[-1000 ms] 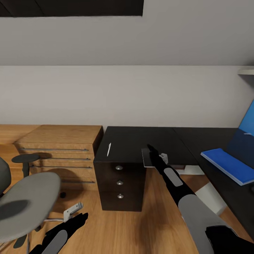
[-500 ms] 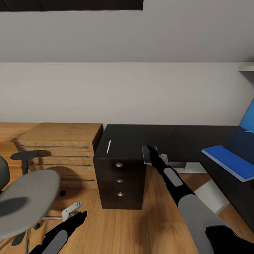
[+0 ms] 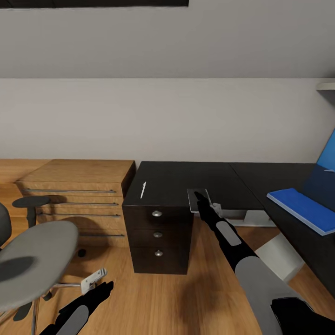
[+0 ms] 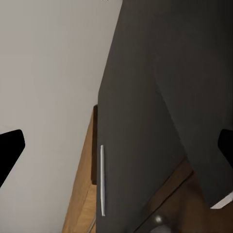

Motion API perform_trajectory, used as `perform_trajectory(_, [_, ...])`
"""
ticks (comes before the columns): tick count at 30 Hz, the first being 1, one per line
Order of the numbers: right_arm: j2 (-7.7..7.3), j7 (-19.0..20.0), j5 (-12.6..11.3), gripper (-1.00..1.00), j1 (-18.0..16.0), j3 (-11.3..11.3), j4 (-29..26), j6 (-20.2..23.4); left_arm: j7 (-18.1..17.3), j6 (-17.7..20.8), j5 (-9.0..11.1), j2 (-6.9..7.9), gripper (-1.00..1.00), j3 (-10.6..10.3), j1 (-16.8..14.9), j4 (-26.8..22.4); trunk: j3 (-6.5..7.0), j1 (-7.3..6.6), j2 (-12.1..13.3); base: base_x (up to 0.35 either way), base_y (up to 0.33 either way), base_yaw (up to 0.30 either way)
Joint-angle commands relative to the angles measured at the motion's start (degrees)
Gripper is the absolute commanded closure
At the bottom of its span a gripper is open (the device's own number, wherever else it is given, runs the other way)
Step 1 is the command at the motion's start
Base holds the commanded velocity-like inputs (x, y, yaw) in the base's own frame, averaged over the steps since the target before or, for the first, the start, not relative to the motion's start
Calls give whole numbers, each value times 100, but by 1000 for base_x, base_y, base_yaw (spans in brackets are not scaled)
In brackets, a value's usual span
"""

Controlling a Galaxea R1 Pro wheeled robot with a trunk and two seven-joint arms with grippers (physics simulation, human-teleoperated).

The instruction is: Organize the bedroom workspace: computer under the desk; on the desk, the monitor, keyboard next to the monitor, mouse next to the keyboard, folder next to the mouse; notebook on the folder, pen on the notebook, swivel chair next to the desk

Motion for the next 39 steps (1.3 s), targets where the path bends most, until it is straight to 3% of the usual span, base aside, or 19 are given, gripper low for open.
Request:
perform_trajectory(1, [-6, 27, -48, -100, -4, 6, -4, 10, 12, 8, 28, 8, -100, -14, -5, 1, -5, -1, -3, 0, 0, 0])
perform_trajectory(10, [-8, 33, -48, -100, -4, 6, -6, 10, -14, 8, 15, 23, -100, -11, -5, 359, -5, -1, -3, -88, 0, 0])
perform_trajectory(33, [-8, -30, -66, -100, -4, -42, 32, -4, -26, 8, 20, 21, -100, -9, -5, 233, -5, -1, -3, -66, 0, 0])
perform_trajectory(37, [-2, -154, -83, -100, -4, -61, 37, -6, -12, 8, 15, 16, -100, -18, -5, 207, -77, 87, -163, -2, 0, 0])
perform_trajectory(39, [0, -362, -90, -100, -4, -201, 38, -7, -9, 8, 13, 14, -100, -20, -5, 200, -113, 131, -243, 0, 0, 0])
